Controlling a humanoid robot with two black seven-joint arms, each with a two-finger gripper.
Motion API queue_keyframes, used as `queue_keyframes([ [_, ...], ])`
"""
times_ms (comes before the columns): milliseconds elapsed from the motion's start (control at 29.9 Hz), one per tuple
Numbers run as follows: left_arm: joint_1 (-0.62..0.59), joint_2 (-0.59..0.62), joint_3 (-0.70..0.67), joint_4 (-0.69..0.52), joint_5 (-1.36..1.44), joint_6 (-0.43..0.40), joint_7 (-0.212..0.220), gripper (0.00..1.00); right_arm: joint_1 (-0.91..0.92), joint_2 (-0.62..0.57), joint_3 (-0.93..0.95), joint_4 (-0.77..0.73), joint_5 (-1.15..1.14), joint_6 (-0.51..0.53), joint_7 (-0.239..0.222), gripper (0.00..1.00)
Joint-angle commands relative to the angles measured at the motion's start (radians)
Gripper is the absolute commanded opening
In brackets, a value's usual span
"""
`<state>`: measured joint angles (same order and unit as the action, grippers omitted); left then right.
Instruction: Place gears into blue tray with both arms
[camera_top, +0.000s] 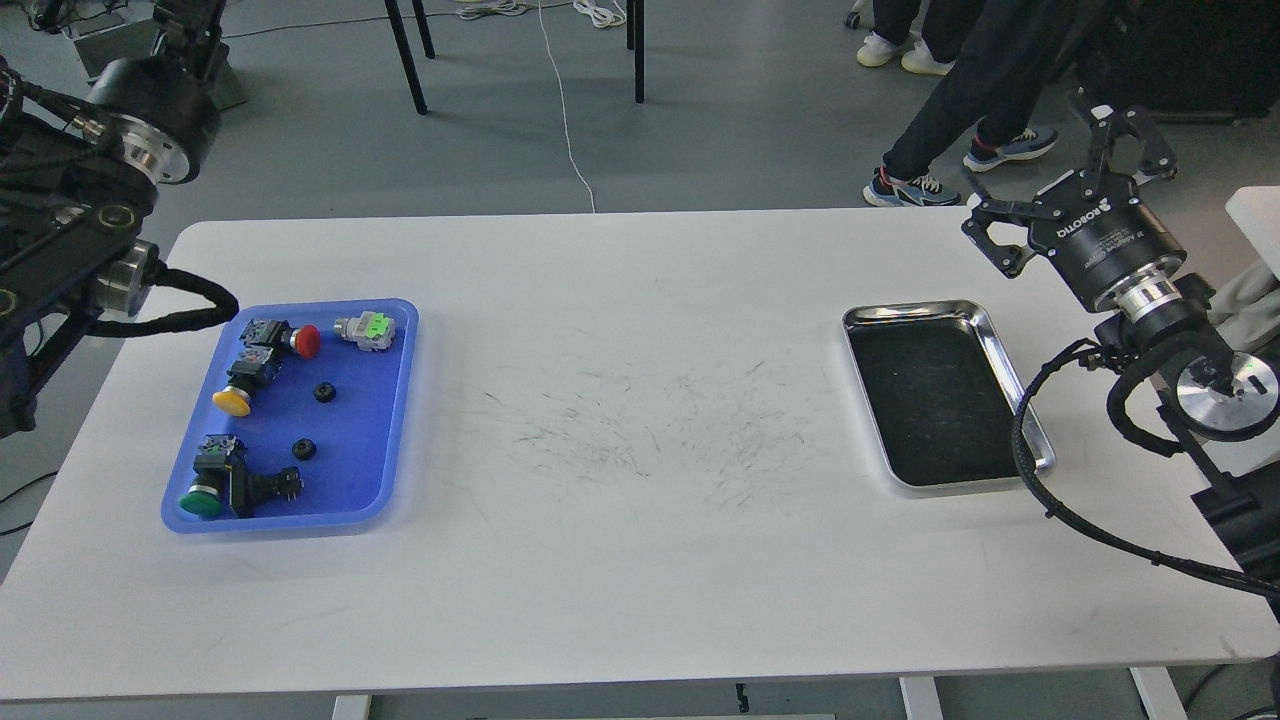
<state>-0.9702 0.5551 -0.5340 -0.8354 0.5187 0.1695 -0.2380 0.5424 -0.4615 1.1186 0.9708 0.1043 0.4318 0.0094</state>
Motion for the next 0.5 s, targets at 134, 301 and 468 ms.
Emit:
queue_keyframes([
  [134, 0.071, -0.158, -0.064, 0.186, -0.248, -0.227, -0.069, 0.98, 0.005, 0.007, 0.03, -0.006, 0.0, -0.002, 0.003, 0.99],
  [301, 0.091, -0.279, -0.066, 0.386, -0.35, -0.438, -0.078, 0.98, -0.012, 0.012, 0.018, -0.009, 0.001, -0.002, 0.001, 0.99],
  [468, 0.096, -0.383, -0.084, 0.53, -0.364, -0.616, -0.115, 0.98, -0.013, 0.024, 0.024, -0.058, 0.002, -0.019, 0.001, 0.99],
])
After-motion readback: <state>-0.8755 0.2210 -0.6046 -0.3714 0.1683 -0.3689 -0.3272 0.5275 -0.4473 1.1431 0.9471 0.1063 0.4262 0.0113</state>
